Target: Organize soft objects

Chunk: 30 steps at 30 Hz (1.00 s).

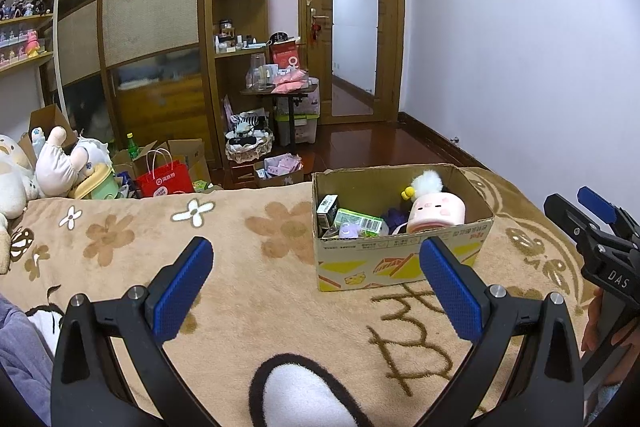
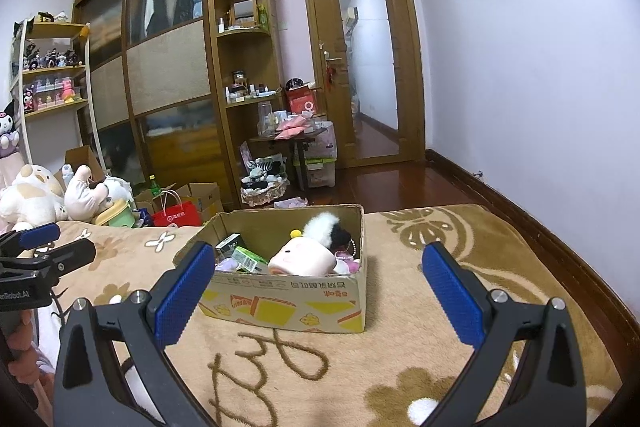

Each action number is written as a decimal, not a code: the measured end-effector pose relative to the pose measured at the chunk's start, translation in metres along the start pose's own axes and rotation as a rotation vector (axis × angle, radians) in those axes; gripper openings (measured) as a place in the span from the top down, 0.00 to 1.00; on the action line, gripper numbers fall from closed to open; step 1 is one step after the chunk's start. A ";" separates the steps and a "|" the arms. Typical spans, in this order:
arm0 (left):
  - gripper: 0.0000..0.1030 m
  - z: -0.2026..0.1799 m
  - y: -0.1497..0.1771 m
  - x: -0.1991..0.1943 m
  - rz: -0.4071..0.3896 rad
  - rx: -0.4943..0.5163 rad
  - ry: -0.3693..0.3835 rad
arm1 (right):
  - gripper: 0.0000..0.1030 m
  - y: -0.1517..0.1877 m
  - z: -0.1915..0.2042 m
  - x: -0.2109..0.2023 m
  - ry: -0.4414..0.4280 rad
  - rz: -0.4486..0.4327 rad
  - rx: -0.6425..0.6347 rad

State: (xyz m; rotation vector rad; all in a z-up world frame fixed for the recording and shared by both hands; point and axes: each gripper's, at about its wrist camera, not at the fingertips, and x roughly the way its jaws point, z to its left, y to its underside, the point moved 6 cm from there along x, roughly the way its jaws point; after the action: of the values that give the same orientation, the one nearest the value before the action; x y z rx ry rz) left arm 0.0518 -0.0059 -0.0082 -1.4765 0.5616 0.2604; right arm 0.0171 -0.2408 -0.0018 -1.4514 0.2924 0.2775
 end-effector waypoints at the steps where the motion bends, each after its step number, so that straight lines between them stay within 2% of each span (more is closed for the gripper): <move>1: 0.01 0.000 0.000 0.000 0.000 0.000 0.001 | 0.00 0.000 0.000 0.000 0.000 -0.001 0.000; 30: 0.01 0.002 0.000 0.001 0.007 0.006 -0.011 | 0.00 0.006 0.002 0.005 0.007 0.007 -0.005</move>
State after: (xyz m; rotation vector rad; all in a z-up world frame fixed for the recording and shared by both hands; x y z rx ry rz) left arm 0.0535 -0.0040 -0.0089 -1.4673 0.5582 0.2714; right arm 0.0195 -0.2383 -0.0092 -1.4573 0.3030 0.2788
